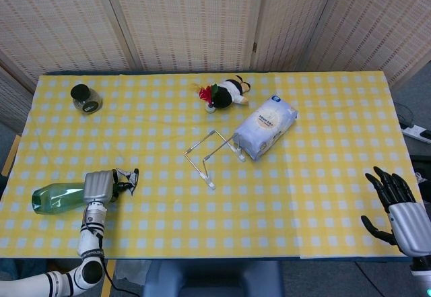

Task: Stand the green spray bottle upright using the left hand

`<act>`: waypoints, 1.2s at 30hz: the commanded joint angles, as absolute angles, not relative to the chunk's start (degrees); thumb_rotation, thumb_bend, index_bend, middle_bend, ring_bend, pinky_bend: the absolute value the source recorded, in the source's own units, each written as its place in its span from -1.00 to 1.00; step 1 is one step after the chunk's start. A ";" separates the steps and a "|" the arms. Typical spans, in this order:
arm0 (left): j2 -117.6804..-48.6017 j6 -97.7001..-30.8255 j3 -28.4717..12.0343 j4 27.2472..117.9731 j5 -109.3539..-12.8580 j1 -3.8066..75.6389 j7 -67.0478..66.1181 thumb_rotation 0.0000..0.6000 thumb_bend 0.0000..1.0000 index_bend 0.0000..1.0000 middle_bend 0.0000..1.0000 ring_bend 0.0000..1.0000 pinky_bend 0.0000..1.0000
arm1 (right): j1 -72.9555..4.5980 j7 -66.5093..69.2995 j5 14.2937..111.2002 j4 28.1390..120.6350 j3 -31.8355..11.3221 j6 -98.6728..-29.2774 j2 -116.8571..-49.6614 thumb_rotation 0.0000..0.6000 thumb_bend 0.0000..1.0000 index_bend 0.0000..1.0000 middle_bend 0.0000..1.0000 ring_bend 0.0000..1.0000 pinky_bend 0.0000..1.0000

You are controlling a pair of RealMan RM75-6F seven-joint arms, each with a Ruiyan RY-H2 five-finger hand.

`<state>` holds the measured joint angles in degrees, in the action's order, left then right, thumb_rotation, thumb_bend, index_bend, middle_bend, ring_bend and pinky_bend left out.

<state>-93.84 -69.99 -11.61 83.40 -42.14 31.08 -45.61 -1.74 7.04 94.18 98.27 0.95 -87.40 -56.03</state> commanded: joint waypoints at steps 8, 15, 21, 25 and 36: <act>-93.16 -75.76 -9.99 85.54 -47.77 30.27 -44.99 1.00 0.51 0.32 1.00 1.00 1.00 | -1.66 7.00 94.24 98.30 1.01 -87.51 -56.03 1.00 -0.30 -1.00 -1.00 -1.00 -1.00; -89.96 -85.24 -11.77 92.69 -58.78 27.24 -35.49 1.00 0.51 0.42 1.00 1.00 1.00 | -1.84 8.15 94.29 98.42 1.23 -87.03 -55.50 1.00 -0.30 -1.00 -1.00 -1.00 -1.00; -84.61 -90.71 -15.74 101.52 -64.08 24.20 -26.51 1.00 0.49 0.40 1.00 1.00 1.00 | -1.63 8.39 94.08 98.34 1.04 -87.55 -55.60 1.00 -0.30 -1.00 -1.00 -1.00 -1.00; -81.21 -92.69 -17.36 106.51 -65.94 22.34 -22.99 1.00 0.49 0.38 1.00 1.00 1.00 | -1.45 7.05 94.11 98.56 1.02 -87.78 -56.14 1.00 -0.30 -1.00 -1.00 -1.00 -1.00; -76.40 -89.23 -22.14 112.38 -60.54 19.45 -10.11 1.00 0.49 0.38 1.00 1.00 1.00 | -1.84 5.47 93.98 98.84 1.17 -86.63 -56.79 1.00 -0.30 -1.00 -1.00 -1.00 -1.00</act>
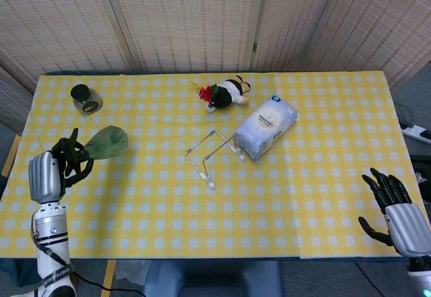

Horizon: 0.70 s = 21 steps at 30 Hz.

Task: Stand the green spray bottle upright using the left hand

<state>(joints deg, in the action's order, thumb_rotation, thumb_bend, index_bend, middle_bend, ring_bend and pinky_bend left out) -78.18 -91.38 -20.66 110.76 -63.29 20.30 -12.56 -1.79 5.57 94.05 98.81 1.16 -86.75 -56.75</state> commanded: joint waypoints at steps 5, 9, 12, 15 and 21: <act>-73.08 -84.66 -24.06 115.24 -55.15 19.42 -7.81 1.00 0.49 0.38 1.00 1.00 1.00 | -1.94 5.12 93.77 98.95 1.12 -86.37 -56.89 1.00 -0.30 -1.00 -1.00 -1.00 -1.00; -69.44 -80.31 -25.54 118.23 -49.76 19.44 -6.23 1.00 0.49 0.38 1.00 1.00 1.00 | -1.98 5.04 93.55 98.99 1.07 -86.26 -56.89 1.00 -0.30 -1.00 -1.00 -1.00 -1.00; -67.28 -78.22 -26.62 119.49 -46.51 19.67 -5.49 1.00 0.49 0.38 1.00 1.00 1.00 | -2.04 4.95 93.53 98.99 1.07 -86.12 -56.94 1.00 -0.30 -1.00 -1.00 -1.00 -1.00; -65.85 -76.40 -27.44 120.13 -43.82 19.95 -4.25 1.00 0.49 0.38 1.00 1.00 1.00 | -2.07 4.79 93.61 99.11 1.15 -86.03 -56.93 1.00 -0.30 -1.00 -1.00 -1.00 -1.00; -62.52 -71.09 -28.27 120.40 -37.64 21.11 -2.57 1.00 0.49 0.38 1.00 1.00 1.00 | -2.01 4.88 93.56 99.08 1.11 -86.17 -57.00 1.00 -0.30 -1.00 -1.00 -1.00 -1.00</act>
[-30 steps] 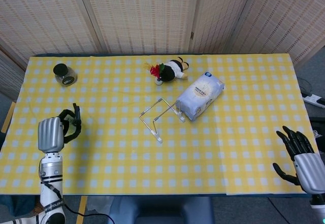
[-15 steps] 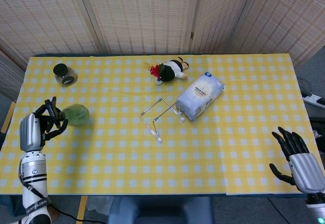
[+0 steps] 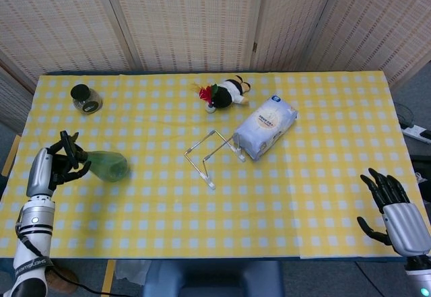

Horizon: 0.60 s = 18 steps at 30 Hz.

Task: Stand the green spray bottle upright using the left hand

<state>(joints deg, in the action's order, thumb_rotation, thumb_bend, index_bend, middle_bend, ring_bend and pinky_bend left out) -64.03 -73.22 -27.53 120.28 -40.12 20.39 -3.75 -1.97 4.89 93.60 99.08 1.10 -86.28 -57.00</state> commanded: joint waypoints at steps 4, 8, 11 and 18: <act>-61.22 -69.19 -28.79 119.76 -35.25 22.14 -1.64 1.00 0.49 0.38 1.00 1.00 1.00 | -2.12 4.68 93.48 99.10 1.13 -85.90 -57.03 1.00 -0.30 -1.00 -1.00 -1.00 -1.00; -60.84 -68.54 -28.56 119.00 -34.10 23.05 -1.48 1.00 0.49 0.38 1.00 1.00 1.00 | -2.13 4.47 93.25 99.18 1.09 -85.77 -57.06 1.00 -0.30 -1.00 -1.00 -1.00 -1.00; -60.75 -68.29 -28.33 118.30 -33.48 23.61 -1.24 1.00 0.49 0.32 1.00 1.00 1.00 | -2.18 4.19 93.07 99.26 1.03 -85.65 -57.11 1.00 -0.30 -1.00 -1.00 -1.00 -1.00; -60.31 -67.39 -27.59 116.96 -32.85 24.07 0.12 1.00 0.49 0.24 1.00 1.00 1.00 | -2.19 4.00 93.41 99.21 1.04 -85.84 -57.25 1.00 -0.30 -1.00 -1.00 -1.00 -1.00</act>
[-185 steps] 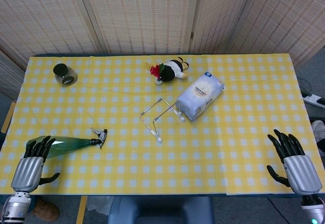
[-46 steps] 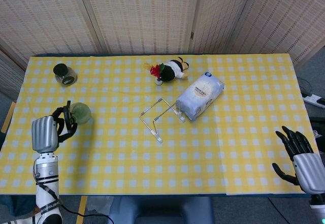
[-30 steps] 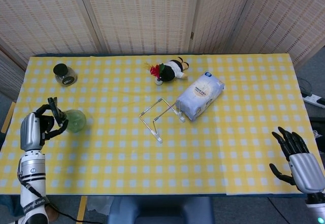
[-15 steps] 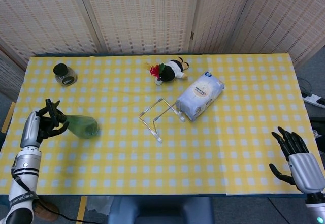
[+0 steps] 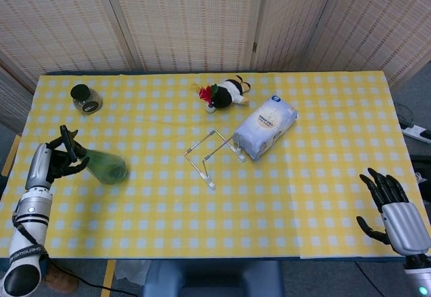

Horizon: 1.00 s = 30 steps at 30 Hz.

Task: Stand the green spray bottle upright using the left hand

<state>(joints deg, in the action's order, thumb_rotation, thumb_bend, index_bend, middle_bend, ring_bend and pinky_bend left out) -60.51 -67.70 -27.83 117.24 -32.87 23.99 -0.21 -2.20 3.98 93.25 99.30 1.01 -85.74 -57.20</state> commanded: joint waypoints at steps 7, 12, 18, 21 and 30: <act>-59.21 -64.94 -26.53 115.96 -32.49 24.72 0.94 1.00 0.27 0.01 1.00 1.00 1.00 | -2.36 3.83 93.39 99.16 1.19 -85.35 -57.18 1.00 -0.30 -1.00 -1.00 -1.00 -1.00; -58.80 -64.29 -26.33 115.42 -32.63 24.84 2.30 1.00 -0.15 -0.19 1.00 1.00 1.00 | -2.44 3.77 93.23 99.18 1.13 -85.20 -57.18 1.00 -0.30 -1.00 -1.00 -1.00 -1.00; -58.30 -63.60 -25.84 114.95 -33.05 24.97 3.52 1.00 -0.41 -0.40 1.00 1.00 1.00 | -2.52 3.42 93.13 99.16 1.13 -85.03 -57.25 1.00 -0.30 -1.00 -1.00 -1.00 -1.00; -58.13 -63.48 -25.66 114.82 -33.41 24.95 4.20 1.00 -0.44 -0.42 1.00 1.00 1.00 | -2.50 3.38 92.95 99.19 1.05 -85.08 -57.27 1.00 -0.30 -1.00 -1.00 -1.00 -1.00; -57.36 -63.25 -24.81 115.02 -34.82 24.76 5.49 1.00 -0.46 -0.46 1.00 1.00 1.00 | -2.49 3.09 92.78 99.26 0.96 -85.14 -57.40 1.00 -0.30 -1.00 -1.00 -1.00 -1.00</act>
